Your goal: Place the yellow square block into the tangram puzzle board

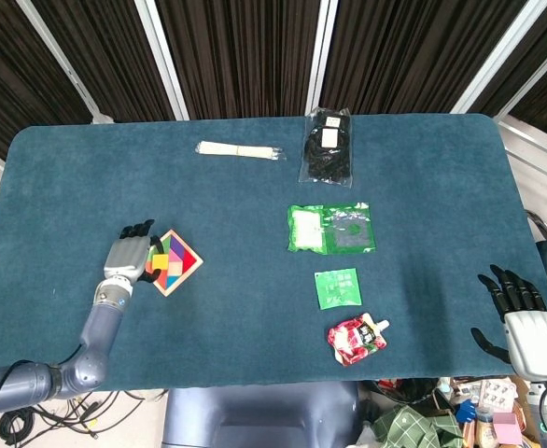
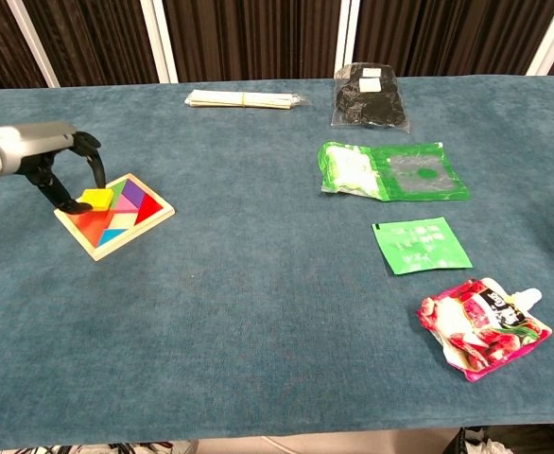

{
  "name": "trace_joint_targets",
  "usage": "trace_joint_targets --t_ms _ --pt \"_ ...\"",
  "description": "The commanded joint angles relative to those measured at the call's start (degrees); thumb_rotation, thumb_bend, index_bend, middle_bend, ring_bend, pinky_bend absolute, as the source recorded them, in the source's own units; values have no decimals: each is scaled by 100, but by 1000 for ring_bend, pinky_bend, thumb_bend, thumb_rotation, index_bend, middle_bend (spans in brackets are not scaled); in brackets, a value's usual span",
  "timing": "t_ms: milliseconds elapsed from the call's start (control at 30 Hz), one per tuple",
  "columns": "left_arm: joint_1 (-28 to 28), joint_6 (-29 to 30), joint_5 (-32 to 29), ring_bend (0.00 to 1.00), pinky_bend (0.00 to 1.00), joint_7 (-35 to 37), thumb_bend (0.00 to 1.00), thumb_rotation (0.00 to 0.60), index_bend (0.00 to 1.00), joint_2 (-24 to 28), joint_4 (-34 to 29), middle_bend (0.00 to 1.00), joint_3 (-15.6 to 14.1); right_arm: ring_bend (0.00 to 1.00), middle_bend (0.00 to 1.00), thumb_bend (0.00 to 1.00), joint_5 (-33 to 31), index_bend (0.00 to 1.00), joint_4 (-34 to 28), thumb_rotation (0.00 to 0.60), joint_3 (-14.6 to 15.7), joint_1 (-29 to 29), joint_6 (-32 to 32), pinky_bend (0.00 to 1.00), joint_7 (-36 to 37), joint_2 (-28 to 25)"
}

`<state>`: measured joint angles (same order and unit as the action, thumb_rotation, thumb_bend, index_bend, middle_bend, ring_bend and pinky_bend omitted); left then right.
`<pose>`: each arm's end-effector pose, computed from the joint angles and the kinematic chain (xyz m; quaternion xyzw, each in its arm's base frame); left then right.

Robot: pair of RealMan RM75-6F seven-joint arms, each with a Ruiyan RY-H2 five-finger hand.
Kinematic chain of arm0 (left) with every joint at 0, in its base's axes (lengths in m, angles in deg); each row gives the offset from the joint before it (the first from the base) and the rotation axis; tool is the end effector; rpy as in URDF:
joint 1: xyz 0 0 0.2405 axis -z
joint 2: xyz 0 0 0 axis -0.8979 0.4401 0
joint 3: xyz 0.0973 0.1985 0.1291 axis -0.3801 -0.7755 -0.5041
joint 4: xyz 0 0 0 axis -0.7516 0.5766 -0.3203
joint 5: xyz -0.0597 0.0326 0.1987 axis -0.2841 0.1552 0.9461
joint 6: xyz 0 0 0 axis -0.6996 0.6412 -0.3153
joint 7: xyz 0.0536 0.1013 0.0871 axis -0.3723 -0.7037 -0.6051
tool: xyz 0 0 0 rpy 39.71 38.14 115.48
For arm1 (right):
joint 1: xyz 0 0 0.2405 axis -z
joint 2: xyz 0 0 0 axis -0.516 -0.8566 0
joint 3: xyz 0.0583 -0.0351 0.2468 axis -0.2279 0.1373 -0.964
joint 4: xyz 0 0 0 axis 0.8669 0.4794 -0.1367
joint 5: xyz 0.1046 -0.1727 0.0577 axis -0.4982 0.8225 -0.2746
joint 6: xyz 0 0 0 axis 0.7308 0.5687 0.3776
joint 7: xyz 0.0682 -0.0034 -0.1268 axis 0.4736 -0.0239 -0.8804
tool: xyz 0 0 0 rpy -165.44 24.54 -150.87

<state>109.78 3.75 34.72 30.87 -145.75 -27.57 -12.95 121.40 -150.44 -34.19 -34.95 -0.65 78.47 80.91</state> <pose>-0.1960 0.3514 -0.0021 -0.6567 -0.5058 -0.2447 0.5031 -0.3070 -0.1771 0.1603 0.6112 -0.3349 0.3953 0.5983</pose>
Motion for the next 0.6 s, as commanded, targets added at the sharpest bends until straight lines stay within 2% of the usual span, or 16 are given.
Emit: trace_joint_targets --t_ms 33,600 --pt "2 -46 -62 0 0 11 396 600 449 -77 48 0 4 72 40 160 -1 147 2 600 0 1 -1 129 10 1" --pt "-31 -164 349 0 0 251 396 600 446 -330 243 0 15 72 40 160 -14 147 4 600 -4 1 -8 128 10 -3"
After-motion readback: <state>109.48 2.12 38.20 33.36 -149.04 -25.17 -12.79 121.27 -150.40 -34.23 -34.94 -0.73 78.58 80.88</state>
